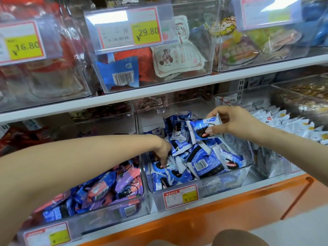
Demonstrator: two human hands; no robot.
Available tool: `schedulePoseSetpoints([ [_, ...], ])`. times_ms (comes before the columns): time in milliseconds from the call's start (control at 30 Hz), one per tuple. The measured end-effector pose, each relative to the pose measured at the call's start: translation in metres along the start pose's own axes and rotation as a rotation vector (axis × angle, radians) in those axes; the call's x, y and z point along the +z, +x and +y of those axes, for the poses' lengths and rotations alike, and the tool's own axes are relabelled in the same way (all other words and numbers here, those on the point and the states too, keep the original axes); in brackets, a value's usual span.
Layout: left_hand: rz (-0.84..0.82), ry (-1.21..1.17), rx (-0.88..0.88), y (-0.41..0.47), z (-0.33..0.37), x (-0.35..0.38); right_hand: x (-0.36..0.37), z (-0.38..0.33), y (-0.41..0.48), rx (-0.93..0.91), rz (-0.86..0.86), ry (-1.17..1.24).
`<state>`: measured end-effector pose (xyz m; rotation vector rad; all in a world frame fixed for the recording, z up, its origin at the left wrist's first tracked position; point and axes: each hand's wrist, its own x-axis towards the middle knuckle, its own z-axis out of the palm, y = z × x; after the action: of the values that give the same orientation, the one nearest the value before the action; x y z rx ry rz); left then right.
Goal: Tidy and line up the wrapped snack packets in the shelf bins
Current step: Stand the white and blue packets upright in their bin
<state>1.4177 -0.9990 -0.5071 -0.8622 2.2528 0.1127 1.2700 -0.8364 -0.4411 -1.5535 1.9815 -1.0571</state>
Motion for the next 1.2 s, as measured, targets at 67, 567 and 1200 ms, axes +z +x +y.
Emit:
schedulePoseSetpoints([
  [67,-0.027,0.006,0.007,-0.002,0.0,-0.002,0.0,0.001,-0.001,-0.002,-0.007,-0.009],
  [567,0.217,0.231,-0.051,-0.018,-0.006,-0.015,0.004,0.003,-0.002,-0.04,-0.057,0.006],
  [1200,1.004,-0.043,0.087,-0.119,-0.092,0.043,0.136,-0.026,0.061,-0.265,-0.405,-0.661],
])
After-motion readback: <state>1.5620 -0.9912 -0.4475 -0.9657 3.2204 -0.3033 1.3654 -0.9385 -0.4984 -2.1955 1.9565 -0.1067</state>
